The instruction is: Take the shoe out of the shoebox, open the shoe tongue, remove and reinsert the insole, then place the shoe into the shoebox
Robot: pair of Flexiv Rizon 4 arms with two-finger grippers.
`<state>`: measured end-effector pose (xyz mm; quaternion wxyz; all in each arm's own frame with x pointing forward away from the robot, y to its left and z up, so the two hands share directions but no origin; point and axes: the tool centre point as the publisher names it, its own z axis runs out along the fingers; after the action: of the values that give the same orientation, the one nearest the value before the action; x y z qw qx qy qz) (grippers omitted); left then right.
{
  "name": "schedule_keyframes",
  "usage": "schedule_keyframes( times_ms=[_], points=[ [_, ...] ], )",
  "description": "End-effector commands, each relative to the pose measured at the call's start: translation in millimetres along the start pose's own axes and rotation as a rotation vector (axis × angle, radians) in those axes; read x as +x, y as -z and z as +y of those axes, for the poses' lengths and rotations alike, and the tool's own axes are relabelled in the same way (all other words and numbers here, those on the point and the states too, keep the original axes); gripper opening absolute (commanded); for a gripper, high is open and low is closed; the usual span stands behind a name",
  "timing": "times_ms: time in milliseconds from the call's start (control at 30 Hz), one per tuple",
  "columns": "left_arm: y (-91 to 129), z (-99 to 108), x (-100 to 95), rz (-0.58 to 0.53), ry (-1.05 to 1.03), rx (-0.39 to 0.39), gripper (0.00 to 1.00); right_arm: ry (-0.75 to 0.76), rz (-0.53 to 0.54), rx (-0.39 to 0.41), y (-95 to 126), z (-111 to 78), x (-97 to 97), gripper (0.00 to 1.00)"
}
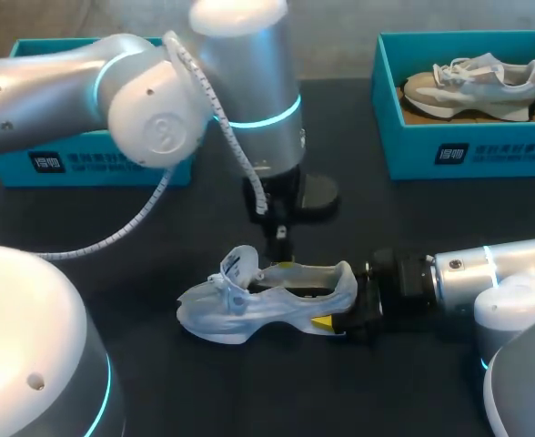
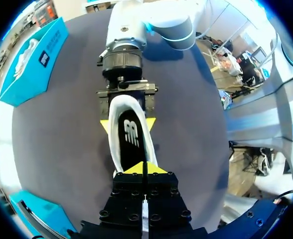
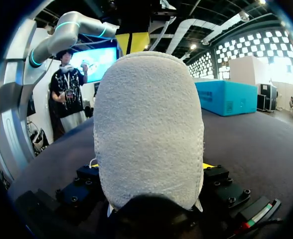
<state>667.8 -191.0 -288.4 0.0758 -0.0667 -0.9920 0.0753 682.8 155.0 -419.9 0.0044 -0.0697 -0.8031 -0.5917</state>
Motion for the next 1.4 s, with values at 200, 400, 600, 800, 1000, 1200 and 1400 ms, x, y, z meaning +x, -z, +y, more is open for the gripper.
schedule_keyframes(
  times_ms=[200, 400, 600, 800, 1000, 1200, 1400],
  points=[
    [-31.6, -16.9, -14.2, 0.032, -0.045, -0.014, 0.00, -0.001, 0.000, 0.006, -0.7, 1.4, 1.1, 0.00],
    [-50.3, -17.6, -11.8, 0.041, -0.073, -0.025, 0.00, -0.001, 0.000, 0.006, -0.7, 1.4, 1.1, 0.00],
    [-69.3, -9.3, -7.4, 0.035, -0.065, -0.034, 0.00, -0.001, 0.000, 0.006, -0.7, 1.4, 1.1, 0.00],
    [-79.3, 0.2, -11.6, 0.043, -0.027, -0.035, 0.00, -0.001, 0.000, 0.006, -0.7, 1.4, 1.1, 0.00],
    [-84.9, 8.9, -12.4, 0.061, -0.002, -0.028, 0.00, -0.001, 0.000, 0.006, -0.7, 1.4, 1.1, 0.00],
    [-90.1, 15.4, -14.0, 0.084, 0.016, -0.040, 0.00, -0.001, 0.000, 0.006, -0.7, 1.4, 1.1, 0.00],
    [-90.8, 18.7, -6.7, 0.110, 0.019, -0.043, 0.00, -0.001, 0.000, 0.006, -0.7, 1.4, 1.1, 0.00]
  ],
)
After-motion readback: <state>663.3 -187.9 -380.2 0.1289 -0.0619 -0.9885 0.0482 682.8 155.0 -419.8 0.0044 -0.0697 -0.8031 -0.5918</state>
